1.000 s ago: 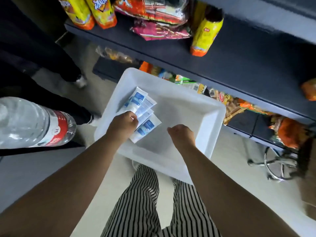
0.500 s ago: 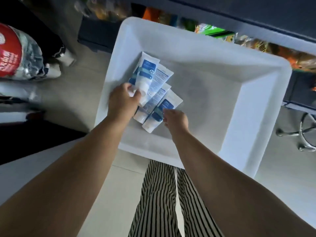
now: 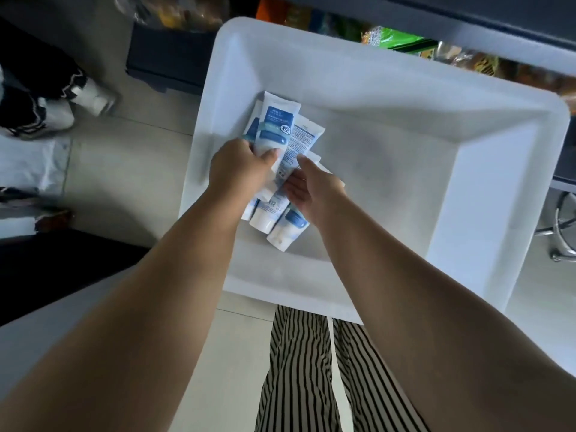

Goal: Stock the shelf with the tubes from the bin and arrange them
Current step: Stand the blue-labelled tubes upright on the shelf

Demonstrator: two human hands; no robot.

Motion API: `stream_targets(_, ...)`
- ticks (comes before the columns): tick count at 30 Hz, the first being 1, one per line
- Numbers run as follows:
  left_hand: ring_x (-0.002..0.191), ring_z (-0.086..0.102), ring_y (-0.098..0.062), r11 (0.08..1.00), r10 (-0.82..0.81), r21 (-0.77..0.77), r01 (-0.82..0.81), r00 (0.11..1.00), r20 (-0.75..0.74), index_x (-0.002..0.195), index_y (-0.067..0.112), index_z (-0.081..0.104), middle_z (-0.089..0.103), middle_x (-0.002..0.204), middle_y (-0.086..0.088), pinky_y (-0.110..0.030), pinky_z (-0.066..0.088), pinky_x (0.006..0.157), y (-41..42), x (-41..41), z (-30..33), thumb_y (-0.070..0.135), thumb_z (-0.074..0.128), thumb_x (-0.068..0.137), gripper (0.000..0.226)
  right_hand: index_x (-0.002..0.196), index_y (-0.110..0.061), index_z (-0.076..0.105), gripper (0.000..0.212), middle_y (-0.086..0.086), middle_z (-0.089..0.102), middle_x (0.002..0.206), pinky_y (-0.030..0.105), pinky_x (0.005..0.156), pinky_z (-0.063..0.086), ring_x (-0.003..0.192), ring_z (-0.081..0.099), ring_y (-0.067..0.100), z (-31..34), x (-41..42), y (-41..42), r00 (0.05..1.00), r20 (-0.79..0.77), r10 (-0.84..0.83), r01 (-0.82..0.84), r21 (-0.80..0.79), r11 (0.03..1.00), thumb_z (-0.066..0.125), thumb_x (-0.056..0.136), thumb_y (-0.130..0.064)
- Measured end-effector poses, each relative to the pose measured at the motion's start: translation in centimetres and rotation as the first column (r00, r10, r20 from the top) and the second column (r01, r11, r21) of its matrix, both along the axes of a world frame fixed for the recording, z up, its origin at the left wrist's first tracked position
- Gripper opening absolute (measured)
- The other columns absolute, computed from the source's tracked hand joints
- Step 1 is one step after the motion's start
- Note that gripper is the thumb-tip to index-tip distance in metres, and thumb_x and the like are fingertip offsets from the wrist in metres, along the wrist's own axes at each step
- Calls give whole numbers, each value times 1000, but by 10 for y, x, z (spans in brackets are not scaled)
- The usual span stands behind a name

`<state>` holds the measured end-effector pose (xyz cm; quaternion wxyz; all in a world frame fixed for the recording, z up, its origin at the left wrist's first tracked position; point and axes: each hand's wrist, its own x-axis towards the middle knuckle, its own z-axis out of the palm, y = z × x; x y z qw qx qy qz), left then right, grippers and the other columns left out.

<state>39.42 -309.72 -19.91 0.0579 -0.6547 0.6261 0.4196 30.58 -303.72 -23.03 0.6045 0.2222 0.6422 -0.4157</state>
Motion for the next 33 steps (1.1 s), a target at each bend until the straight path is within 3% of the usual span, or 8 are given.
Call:
stream_targets(6, 86, 67, -31, 894, 422, 273, -356, 872, -247, 90, 6, 67, 69, 91, -17, -39, 54, 86, 11, 22, 19, 23, 63, 86, 18, 69, -9, 53, 25, 8, 57, 70, 29, 68, 56, 63, 55, 20, -10, 5, -15, 997, -56, 49, -45, 75, 996, 70, 82, -23)
stream_targets(8, 71, 68, -16, 810, 560, 411, -419, 761, -327, 82, 7, 66, 70, 75, -7, -27, 56, 76, 18, 26, 28, 17, 60, 88, 13, 68, -8, 53, 27, 9, 60, 73, 40, 81, 57, 70, 59, 22, -9, 5, -17, 993, -76, 89, -81, 103, 991, 71, 80, -23)
stream_targets(13, 72, 65, -12, 606, 779, 710, -359, 449, -438, 92, 9, 63, 69, 76, -2, -20, 55, 62, 22, 36, 55, 16, 56, 86, 11, 73, -9, 56, 17, 5, 57, 72, 28, 67, 54, 68, 57, 18, 24, -7, -2, 999, -43, 7, -9, -38, 999, 62, 88, -14)
stream_targets(18, 91, 62, -21, 663, 688, 749, -17, 410, -599, 115, 6, 60, 65, 104, -12, -29, 48, 79, 24, 28, 94, 14, 79, 52, 66, 78, -12, 60, 14, 6, 62, 79, 38, 87, 50, 78, 59, 22, 94, -38, 24, 988, -122, 92, -116, -211, 971, 56, 91, -15)
stream_targets(21, 69, 64, -17, 701, 661, 713, -4, 379, -648, 83, 15, 75, 70, 81, -7, -22, 52, 63, 25, 8, 134, -1, 52, 67, 32, 80, -13, 63, 14, 5, 63, 80, 41, 92, 46, 79, 57, 22, 152, -59, 39, 976, -181, 123, -178, -323, 929, 54, 91, -13)
stream_targets(23, 64, 61, -17, 710, 666, 705, -11, 338, -665, 69, 18, 76, 69, 72, -5, -20, 50, 56, 27, -7, 170, -4, 37, 75, 44, 77, -15, 68, 20, 2, 66, 74, 40, 85, 48, 74, 56, 21, 192, -72, 47, 972, -213, 102, -184, -413, 892, 54, 91, -11)
stream_targets(30, 58, 60, -18, 738, 662, 673, 52, 144, -736, 89, 4, 70, 66, 77, -11, -21, 46, 50, 31, -60, 277, 19, 70, 42, 50, 91, -16, 68, 20, -1, 72, 82, 36, 83, 53, 76, 65, 14, 308, -119, 67, 945, -327, -8, -214, -638, 740, 48, 93, -10)
stream_targets(33, 54, 54, -15, 808, 578, 589, -10, 205, -790, 75, 14, 73, 66, 67, -4, -20, 41, 49, 38, -83, 324, 40, 56, 73, 31, 99, -12, 66, 19, 3, 71, 89, 30, 71, 57, 78, 66, 16, 352, -142, 78, 932, -358, -55, -236, -715, 658, 48, 93, -10)
